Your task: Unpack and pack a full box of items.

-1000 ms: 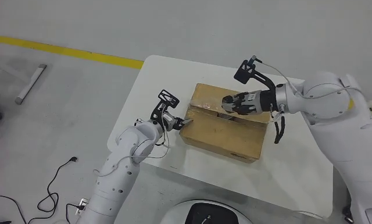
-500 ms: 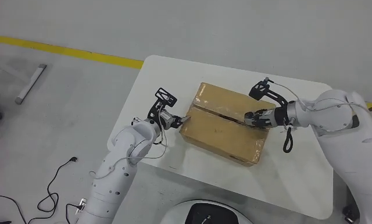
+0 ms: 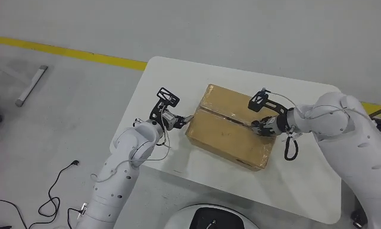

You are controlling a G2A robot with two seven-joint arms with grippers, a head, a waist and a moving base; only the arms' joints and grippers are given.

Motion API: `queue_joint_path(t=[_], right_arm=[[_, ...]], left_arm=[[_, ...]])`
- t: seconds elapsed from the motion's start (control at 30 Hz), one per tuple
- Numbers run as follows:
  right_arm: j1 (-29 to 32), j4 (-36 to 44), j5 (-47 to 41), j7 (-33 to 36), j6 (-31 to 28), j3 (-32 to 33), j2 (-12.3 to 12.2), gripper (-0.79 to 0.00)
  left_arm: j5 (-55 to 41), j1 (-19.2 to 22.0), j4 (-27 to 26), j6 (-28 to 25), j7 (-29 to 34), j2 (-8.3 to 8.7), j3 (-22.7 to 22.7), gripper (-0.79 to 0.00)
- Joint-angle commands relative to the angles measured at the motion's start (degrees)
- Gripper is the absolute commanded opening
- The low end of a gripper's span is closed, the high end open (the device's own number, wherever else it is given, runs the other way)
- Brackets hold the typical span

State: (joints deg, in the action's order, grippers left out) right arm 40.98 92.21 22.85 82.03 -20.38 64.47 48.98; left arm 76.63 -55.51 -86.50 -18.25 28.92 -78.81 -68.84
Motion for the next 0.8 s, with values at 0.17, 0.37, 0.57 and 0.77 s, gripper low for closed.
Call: queue_joint_path(t=[0.17,0.37,0.57,0.77], right_arm=[[-0.9,0.5,4.0,-0.8,-0.8,-3.2,0.3,-0.785],[-1.3,0.0,4.0,-1.9,-0.2,-4.4,0.4,-0.785],[-1.6,2.2,0.0,-1.9,-0.9,-1.6,-0.2,-0.785],[-0.1,5.6,1.2,-0.3,-2.2,-0.1,-1.4,-0.785]], left_arm=[[0.0,0.2,-0.2,0.4,-0.2,0.14,-0.1,0.000],[0.0,0.0,-0.5,1.0,-0.6,0.31,-0.4,0.000],[0.0,-0.4,-1.0,1.3,-1.0,0.46,-0.5,0.000],[0.1,-0.7,-1.2,1.3,-1.0,0.56,-0.3,0.000]])
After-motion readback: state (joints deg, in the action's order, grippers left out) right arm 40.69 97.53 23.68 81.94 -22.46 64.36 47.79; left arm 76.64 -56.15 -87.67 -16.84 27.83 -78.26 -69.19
